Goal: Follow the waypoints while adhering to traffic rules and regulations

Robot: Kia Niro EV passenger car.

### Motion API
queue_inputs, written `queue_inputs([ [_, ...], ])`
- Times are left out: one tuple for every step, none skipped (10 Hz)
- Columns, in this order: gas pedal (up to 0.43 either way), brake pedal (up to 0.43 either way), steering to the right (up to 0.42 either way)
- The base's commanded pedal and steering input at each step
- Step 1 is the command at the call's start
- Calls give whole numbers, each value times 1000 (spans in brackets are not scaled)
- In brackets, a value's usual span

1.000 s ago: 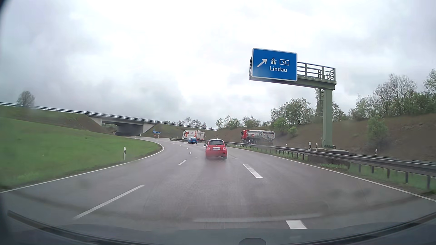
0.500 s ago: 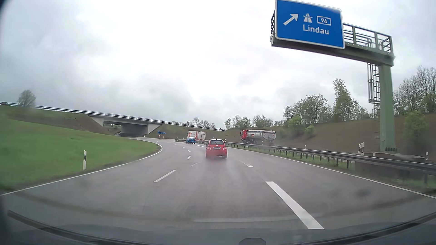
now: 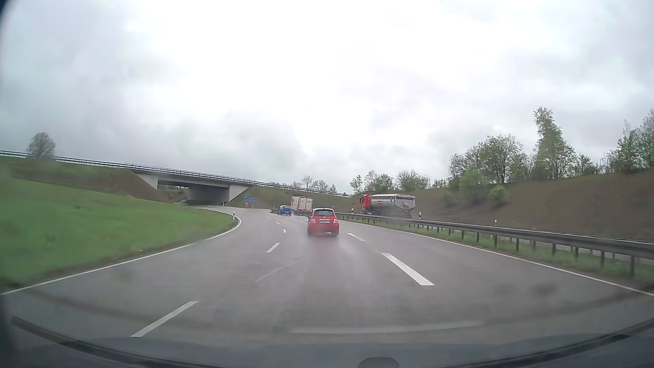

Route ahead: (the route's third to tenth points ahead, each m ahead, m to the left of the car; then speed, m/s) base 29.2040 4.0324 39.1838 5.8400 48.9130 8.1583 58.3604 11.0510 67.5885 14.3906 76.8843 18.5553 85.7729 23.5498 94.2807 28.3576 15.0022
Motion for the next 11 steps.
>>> queue_inputs([
  [240, 0, -23],
  [240, 0, -23],
  [240, 0, -23],
  [240, 0, -23],
  [228, 0, -23],
  [228, 0, -23],
  [228, 0, -23],
  [228, 0, -23],
  [228, 0, -23],
  [228, 0, -24],
  [228, 0, -27],
])
